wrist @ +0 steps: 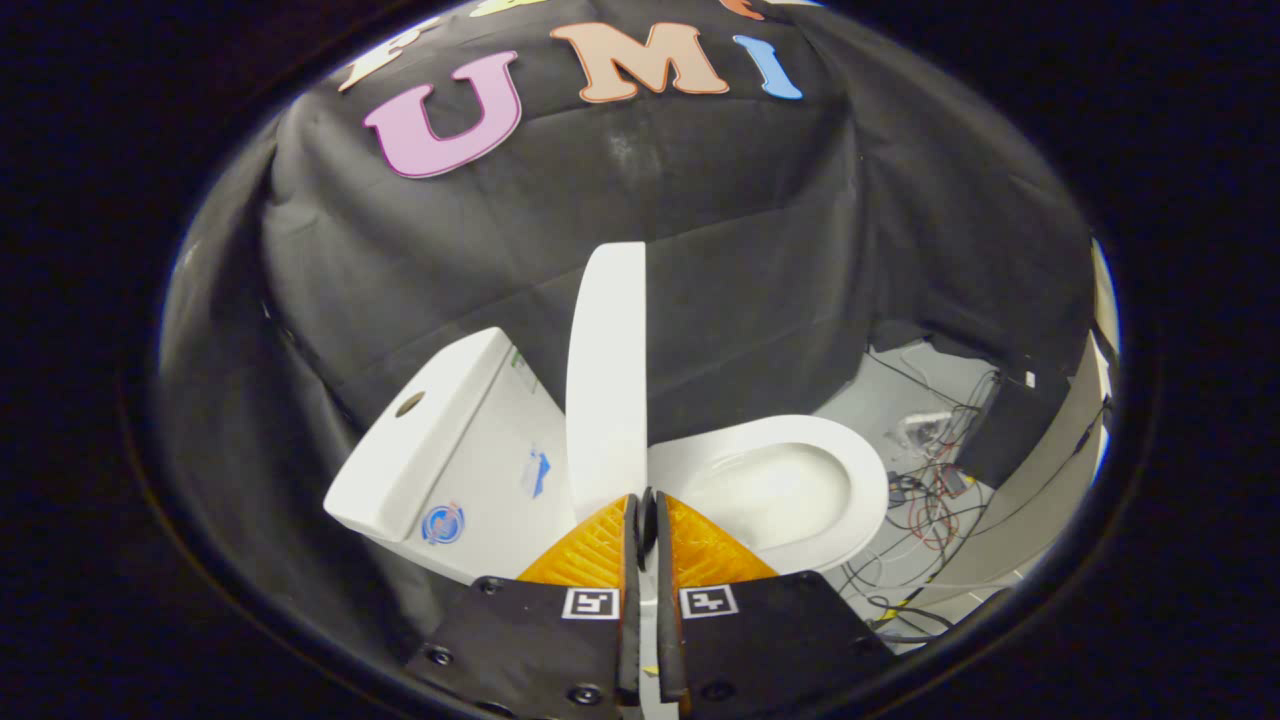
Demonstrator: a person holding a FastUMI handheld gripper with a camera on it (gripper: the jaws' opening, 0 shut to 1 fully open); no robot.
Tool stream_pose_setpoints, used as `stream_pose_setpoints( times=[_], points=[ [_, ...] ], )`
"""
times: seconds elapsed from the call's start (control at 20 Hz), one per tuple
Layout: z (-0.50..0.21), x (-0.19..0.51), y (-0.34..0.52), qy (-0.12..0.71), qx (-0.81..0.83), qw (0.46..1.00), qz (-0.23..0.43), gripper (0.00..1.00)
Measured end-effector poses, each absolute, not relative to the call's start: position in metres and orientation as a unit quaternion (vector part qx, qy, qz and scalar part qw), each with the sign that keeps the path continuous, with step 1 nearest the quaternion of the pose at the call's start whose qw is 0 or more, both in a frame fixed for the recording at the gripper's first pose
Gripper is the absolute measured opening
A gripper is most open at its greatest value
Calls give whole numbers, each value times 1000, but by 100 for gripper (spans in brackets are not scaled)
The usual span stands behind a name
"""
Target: Open the toilet lid.
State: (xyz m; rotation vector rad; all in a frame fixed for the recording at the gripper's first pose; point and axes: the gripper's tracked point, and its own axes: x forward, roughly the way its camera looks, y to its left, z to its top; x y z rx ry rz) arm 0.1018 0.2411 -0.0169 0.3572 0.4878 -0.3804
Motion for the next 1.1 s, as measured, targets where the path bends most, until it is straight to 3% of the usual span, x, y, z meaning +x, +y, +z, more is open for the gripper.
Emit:
stream_pose_setpoints(
  times=[1.1],
  points=[
    [-9, 162, 355, 236, 129, 959, -93, 13]
  ],
)
